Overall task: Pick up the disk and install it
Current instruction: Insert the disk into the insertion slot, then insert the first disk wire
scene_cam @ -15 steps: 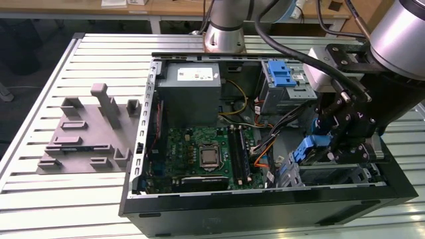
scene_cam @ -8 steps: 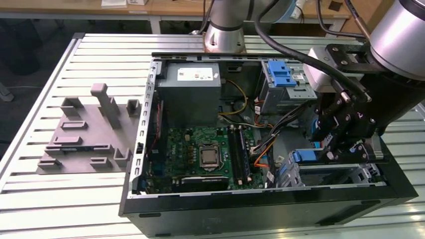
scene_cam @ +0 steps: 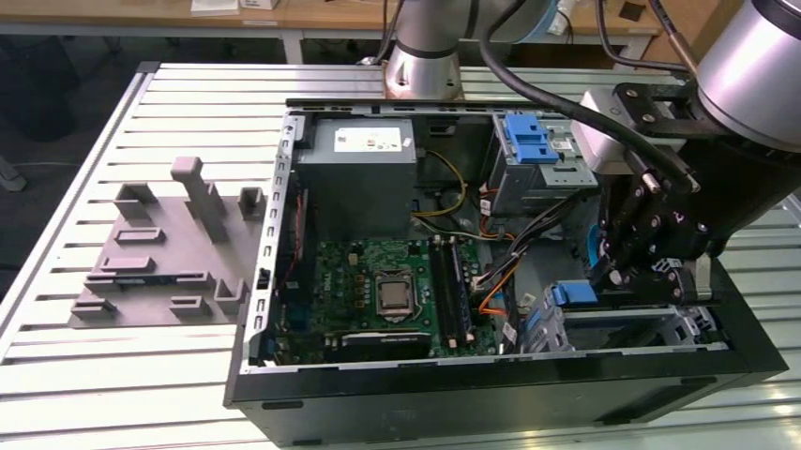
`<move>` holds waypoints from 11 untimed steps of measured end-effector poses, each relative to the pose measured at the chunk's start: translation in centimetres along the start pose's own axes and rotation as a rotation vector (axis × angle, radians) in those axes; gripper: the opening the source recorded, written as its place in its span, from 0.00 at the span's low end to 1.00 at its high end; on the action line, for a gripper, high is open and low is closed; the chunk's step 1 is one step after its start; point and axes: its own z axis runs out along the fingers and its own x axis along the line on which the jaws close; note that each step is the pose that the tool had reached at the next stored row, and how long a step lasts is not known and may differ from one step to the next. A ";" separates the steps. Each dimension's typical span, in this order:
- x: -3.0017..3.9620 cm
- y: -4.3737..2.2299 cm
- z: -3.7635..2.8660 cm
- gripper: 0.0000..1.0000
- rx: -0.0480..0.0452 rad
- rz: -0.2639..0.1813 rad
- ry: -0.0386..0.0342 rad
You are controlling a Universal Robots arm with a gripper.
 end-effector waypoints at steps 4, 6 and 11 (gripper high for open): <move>0.00 0.00 0.01 0.11 0.0000 0.000 -0.0001; 0.00 0.00 0.01 0.11 0.0000 0.000 0.0000; 0.00 0.00 0.02 0.11 0.0000 0.000 0.0000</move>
